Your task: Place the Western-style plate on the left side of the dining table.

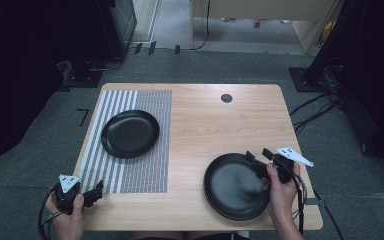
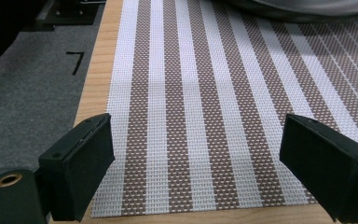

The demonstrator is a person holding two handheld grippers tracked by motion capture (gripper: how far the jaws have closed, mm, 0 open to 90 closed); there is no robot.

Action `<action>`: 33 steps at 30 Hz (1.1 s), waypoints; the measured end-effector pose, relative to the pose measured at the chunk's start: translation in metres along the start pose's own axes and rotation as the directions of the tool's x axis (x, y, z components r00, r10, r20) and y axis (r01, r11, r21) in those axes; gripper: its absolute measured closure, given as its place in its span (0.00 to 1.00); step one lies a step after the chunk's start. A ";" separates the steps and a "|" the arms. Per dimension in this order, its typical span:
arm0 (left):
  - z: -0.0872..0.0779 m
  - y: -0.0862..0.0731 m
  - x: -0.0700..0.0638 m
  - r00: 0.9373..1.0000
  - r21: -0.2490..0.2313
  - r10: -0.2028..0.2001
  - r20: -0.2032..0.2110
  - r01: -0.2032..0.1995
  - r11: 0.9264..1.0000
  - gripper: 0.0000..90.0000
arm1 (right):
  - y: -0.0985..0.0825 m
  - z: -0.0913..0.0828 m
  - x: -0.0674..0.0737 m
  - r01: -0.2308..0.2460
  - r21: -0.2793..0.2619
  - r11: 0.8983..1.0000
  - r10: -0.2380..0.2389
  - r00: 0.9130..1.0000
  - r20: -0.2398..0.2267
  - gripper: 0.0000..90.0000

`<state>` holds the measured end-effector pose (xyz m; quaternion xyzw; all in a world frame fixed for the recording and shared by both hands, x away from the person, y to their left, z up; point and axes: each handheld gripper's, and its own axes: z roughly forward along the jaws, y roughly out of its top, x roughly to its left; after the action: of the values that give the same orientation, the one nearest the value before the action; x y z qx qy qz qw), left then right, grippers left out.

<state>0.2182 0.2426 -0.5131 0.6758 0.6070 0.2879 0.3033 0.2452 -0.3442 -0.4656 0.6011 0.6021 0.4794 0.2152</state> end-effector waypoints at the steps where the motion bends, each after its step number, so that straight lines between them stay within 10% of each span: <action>1: 0.001 0.000 -0.001 1.000 0.002 0.007 -0.002 -0.007 1.000 0.11 | -0.001 -0.002 -0.005 0.010 -0.002 1.000 -0.010 1.000 0.022 0.29; 6: 0.003 -0.001 -0.002 1.000 0.009 0.017 -0.011 -0.017 1.000 0.11 | -0.012 -0.009 -0.032 0.066 0.021 0.998 -0.068 0.987 0.146 0.29; 19: 0.006 -0.001 -0.001 1.000 0.034 0.005 0.001 -0.006 0.999 0.10 | -0.040 -0.024 -0.087 0.043 0.126 0.991 -0.075 0.964 0.256 0.29; 33: 0.008 0.000 0.002 1.000 0.046 -0.008 0.018 0.007 0.999 0.08 | -0.046 -0.015 -0.087 0.104 0.224 0.969 -0.168 0.943 0.286 0.23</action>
<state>0.2245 0.2444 -0.5183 0.6829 0.6132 0.2664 0.2943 0.2251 -0.4212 -0.5247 0.6433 0.6486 0.3004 0.2744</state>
